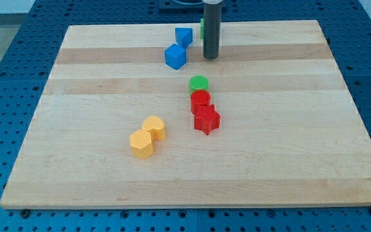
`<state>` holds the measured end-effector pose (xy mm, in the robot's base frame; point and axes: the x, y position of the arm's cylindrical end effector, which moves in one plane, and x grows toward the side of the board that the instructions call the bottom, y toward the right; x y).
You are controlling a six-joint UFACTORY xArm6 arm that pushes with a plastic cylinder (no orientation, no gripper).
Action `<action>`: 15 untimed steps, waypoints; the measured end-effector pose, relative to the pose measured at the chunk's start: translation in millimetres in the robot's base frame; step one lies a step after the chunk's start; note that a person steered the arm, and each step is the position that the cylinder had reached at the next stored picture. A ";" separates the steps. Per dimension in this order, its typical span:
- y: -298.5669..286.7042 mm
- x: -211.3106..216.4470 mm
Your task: Push green star above the green circle at center
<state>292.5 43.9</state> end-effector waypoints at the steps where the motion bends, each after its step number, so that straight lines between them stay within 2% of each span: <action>1: 20.6 -16.1; 2: 46.9 -34.4; 4: 63.8 -100.8; 8: 33.3 -100.3; 13: -53.5 -96.9; 15: -53.2 -63.0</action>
<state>229.4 -9.3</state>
